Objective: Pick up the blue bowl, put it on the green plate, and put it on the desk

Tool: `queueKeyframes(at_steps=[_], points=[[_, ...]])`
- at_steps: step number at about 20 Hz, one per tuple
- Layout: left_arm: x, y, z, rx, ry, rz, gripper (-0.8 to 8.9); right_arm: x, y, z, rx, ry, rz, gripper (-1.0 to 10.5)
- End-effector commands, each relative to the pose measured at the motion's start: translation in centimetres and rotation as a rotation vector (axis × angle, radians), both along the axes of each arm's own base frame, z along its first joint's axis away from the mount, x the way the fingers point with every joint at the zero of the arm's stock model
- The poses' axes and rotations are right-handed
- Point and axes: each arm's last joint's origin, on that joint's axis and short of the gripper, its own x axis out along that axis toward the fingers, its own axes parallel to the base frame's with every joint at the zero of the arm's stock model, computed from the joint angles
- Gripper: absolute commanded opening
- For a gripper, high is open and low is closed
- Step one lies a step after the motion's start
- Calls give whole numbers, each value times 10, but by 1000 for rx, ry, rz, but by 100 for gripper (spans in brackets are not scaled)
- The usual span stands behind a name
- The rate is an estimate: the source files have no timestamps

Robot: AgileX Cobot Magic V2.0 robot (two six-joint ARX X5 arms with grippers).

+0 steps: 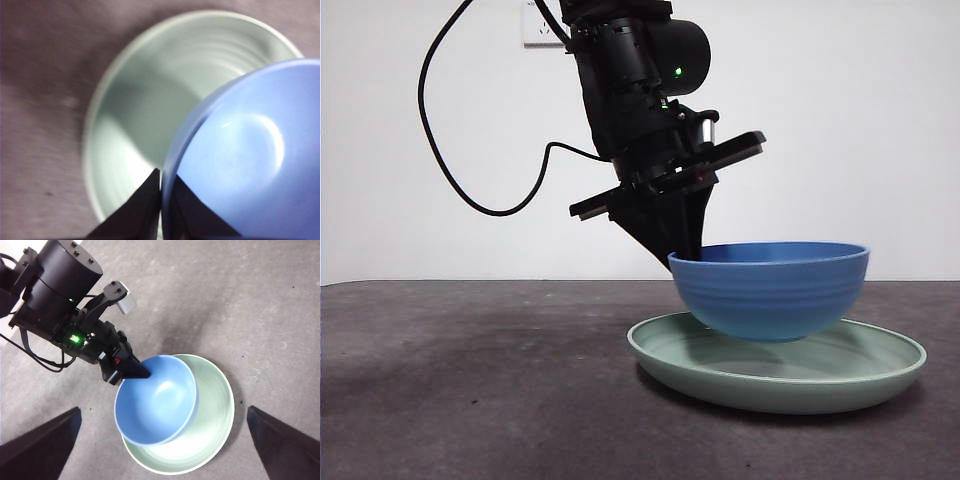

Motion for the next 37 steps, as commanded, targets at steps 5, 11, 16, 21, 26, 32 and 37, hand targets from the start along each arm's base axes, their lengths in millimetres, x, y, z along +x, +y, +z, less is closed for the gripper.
queueKeyframes(at_steps=[5,11,16,21,26,32,37], points=[[5,-14,-28,39,39,-21,15,1,0,5,2,-14,-2,646],[9,-17,-35,30,28,-22,19,0,0,5,3,-5,-2,647],[8,-17,-35,36,33,-24,30,0,0,5,2,-6,-1,647],[9,-17,-29,34,31,-24,394,0,0,5,2,-6,-1,647],[11,-16,11,38,11,-67,518,0,0,5,2,-6,-1,647],[-7,5,84,98,36,-163,571,0,0,5,-6,-12,5,647],[-43,37,156,-9,-110,-173,567,0,0,5,-10,-13,8,647]])
